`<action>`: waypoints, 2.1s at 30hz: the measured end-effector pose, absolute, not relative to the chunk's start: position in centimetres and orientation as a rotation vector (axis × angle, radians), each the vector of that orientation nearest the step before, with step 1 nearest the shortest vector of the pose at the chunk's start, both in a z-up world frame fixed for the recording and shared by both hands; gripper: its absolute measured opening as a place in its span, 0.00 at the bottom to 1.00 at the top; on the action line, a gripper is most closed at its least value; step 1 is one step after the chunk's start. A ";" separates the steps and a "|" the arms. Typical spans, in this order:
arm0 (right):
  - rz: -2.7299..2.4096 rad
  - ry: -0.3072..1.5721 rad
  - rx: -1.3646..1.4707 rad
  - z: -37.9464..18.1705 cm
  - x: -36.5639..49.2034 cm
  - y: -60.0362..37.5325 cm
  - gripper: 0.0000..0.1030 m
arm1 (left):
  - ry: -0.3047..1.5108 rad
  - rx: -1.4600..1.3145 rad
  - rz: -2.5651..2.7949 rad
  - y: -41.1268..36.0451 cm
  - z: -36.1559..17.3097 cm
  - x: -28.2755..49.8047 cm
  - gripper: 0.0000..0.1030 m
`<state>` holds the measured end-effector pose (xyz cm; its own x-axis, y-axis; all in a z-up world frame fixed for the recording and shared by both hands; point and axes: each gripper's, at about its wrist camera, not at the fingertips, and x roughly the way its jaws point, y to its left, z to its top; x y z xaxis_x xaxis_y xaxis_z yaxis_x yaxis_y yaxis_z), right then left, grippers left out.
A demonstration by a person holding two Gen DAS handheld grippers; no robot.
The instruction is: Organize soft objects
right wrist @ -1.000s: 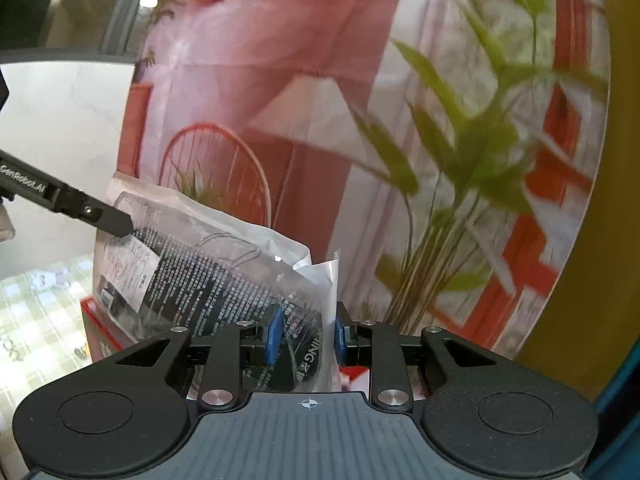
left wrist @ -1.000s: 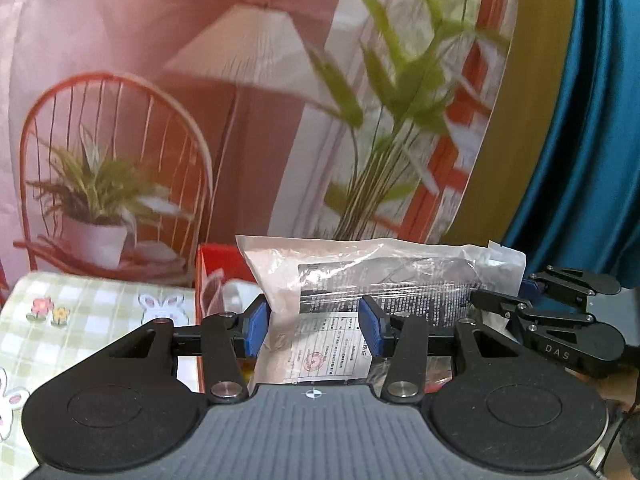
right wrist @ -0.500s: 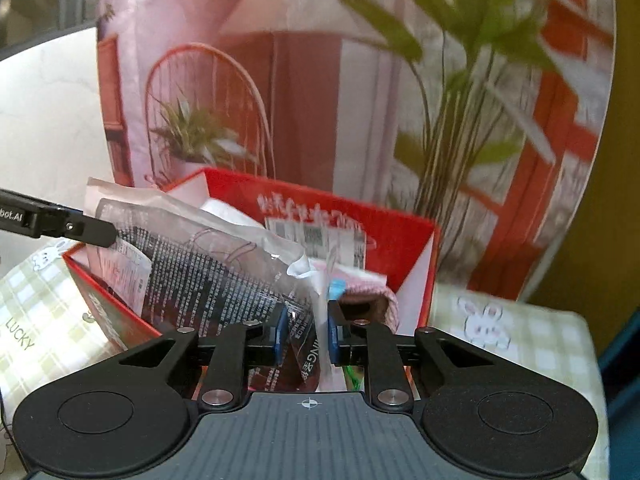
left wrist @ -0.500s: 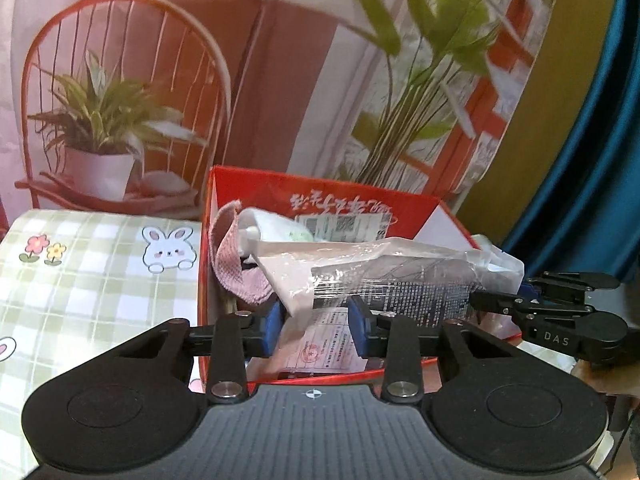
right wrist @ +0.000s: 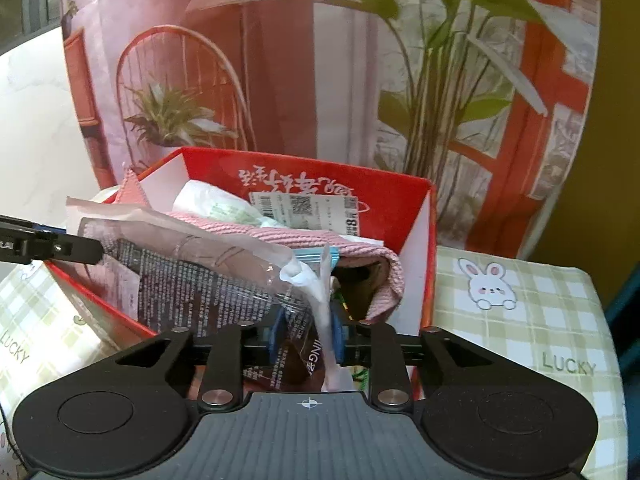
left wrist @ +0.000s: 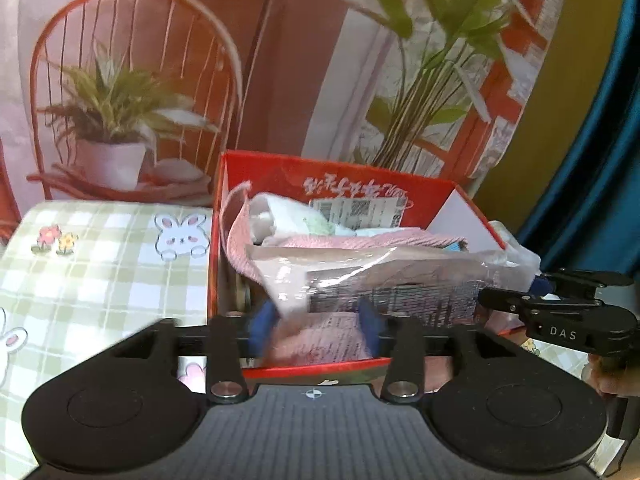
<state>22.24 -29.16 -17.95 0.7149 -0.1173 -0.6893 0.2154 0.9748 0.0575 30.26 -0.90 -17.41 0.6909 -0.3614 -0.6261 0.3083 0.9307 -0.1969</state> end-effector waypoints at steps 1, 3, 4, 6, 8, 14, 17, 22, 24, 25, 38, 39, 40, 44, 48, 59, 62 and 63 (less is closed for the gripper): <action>-0.197 0.747 0.136 -17.8 22.1 -29.2 0.38 | 0.697 -0.064 -0.367 -1.1 -17.0 29.9 0.77; -0.220 0.729 0.141 -17.5 21.7 -29.3 0.46 | 0.653 -0.027 -0.353 -1.4 -16.1 29.1 0.86; -0.233 0.717 0.145 -17.2 21.5 -29.4 0.47 | 0.638 -0.008 -0.351 -1.6 -15.6 28.8 0.90; -0.250 0.695 0.167 -16.7 21.0 -29.6 0.53 | 0.614 0.021 -0.345 -2.1 -14.7 28.2 0.93; -0.263 0.669 0.181 -15.9 20.4 -29.8 0.62 | 0.591 0.044 -0.338 -2.5 -13.9 27.7 0.96; -0.285 0.604 0.181 -13.3 18.9 -29.4 0.93 | 0.544 0.077 -0.282 -3.0 -12.0 26.0 1.00; -0.294 0.584 0.181 -12.1 18.1 -29.1 0.99 | 0.522 0.082 -0.252 -2.8 -11.2 24.8 1.00; -0.324 0.573 0.201 -10.6 16.5 -28.7 1.00 | 0.510 0.048 -0.205 -1.7 -9.8 22.8 1.00; -0.335 0.569 0.218 -10.0 15.7 -28.5 1.00 | 0.498 0.060 -0.180 -1.5 -9.1 21.8 1.00; -0.338 0.567 0.224 -9.8 15.4 -28.4 1.00 | 0.491 0.066 -0.174 -1.5 -8.9 21.4 1.00; -0.382 0.446 0.190 -2.5 8.1 -23.9 1.00 | 0.379 0.144 -0.104 -2.6 -3.6 12.5 1.00; -0.391 0.437 0.182 -1.9 7.5 -23.5 1.00 | 0.363 0.149 -0.096 -2.7 -3.2 11.7 1.00; -0.402 0.429 0.175 -1.4 6.9 -23.2 1.00 | 0.352 0.151 -0.092 -2.8 -2.9 11.0 1.00; -0.420 0.399 0.175 0.5 4.5 -21.8 1.00 | 0.318 0.119 -0.091 -2.5 -1.6 8.4 1.00; -0.431 0.381 0.179 1.5 2.7 -20.9 1.00 | 0.300 0.100 -0.079 -2.2 -0.9 6.6 1.00; -0.439 0.356 0.154 2.5 0.1 -19.5 1.00 | 0.276 0.105 -0.061 -2.6 -0.7 5.0 1.00; -0.436 0.359 0.153 2.5 -0.1 -19.6 1.00 | 0.282 0.102 -0.065 -2.6 -0.7 5.0 1.00; -0.437 0.357 0.153 2.5 -0.1 -19.6 1.00 | 0.283 0.102 -0.064 -2.5 -0.8 5.0 1.00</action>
<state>-0.11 -19.57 2.54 0.8453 -0.3856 -0.3698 0.4387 0.8960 0.0688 4.99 -2.49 -0.76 0.9582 -0.0486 -0.2820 0.0774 0.9928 0.0918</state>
